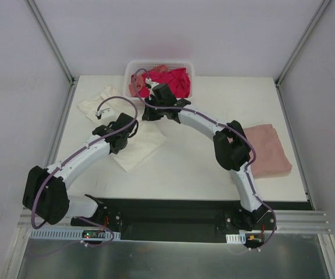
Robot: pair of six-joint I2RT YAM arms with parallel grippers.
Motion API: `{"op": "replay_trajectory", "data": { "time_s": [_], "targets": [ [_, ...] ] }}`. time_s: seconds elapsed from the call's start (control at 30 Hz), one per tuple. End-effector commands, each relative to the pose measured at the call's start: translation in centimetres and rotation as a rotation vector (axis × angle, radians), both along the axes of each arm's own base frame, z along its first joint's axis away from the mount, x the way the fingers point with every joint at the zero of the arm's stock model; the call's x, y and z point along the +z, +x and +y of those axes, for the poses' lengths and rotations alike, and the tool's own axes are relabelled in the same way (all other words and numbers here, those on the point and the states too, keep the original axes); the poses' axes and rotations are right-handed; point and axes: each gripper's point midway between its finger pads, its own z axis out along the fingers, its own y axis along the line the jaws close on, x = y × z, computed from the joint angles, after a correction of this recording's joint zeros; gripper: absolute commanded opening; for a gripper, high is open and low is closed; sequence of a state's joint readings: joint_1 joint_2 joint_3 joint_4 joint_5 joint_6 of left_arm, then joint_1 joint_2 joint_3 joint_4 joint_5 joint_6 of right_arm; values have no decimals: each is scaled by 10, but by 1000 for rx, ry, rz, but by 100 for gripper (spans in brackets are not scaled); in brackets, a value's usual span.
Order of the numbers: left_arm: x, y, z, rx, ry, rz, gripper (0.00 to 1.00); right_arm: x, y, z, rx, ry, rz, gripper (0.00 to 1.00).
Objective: Fold and stack the t-shirts
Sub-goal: Fold the tshirt
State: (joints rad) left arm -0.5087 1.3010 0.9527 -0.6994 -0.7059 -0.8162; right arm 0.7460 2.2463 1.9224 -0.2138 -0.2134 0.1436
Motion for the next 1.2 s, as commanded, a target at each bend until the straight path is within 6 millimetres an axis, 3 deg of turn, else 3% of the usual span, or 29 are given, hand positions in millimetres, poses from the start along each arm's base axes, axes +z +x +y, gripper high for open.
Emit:
{"op": "replay_trajectory", "data": {
  "time_s": [0.0,0.1,0.13,0.37,0.53,0.63,0.7,0.73,0.8,0.83,0.9,0.93,0.97,1.0,1.03,1.07,1.1,1.13,1.17],
  "targets": [
    [-3,40,0,-77,6,-23,0,46,29,11,-26,64,-156,1],
    [-10,54,7,-85,-4,8,0,45,36,14,-29,68,-166,1],
    [-12,58,13,-71,-3,11,0,36,36,17,-8,66,-153,2],
    [-28,87,13,-127,-30,37,0,21,58,13,-36,40,-160,3],
    [-37,92,16,-117,-53,65,0,11,63,21,-21,50,-151,7],
    [-41,93,20,-98,-57,72,14,3,64,21,-26,43,-140,13],
    [-40,96,22,-100,-45,75,29,2,66,18,-31,39,-137,18],
    [-40,96,21,-104,-46,77,46,5,63,19,-27,42,-134,26],
    [-35,99,18,-115,-60,63,52,6,60,16,-19,40,-124,36],
    [-33,99,16,-122,-68,57,57,17,57,14,-18,48,-136,43],
    [-24,98,10,-149,-100,41,66,12,48,9,-15,30,-118,45],
    [-15,97,7,-158,-120,17,74,29,42,8,-7,53,-126,50],
    [-14,94,3,-169,-149,12,79,30,37,6,-2,52,-116,52],
    [-14,90,-7,-197,-199,13,86,20,26,2,11,39,-88,58],
    [-3,86,-13,-220,-241,-16,94,33,19,-1,18,59,-90,62],
    [-7,77,-19,-236,-277,-5,99,35,11,-2,20,65,-79,67],
    [-6,70,-30,-267,-329,-2,99,18,-1,-12,24,41,-38,97],
    [4,64,-35,-284,-349,-34,99,36,-7,-16,25,68,-56,97],
    [0,53,-42,-300,-362,-24,99,38,-13,-20,15,75,-42,97]
  ]
}}
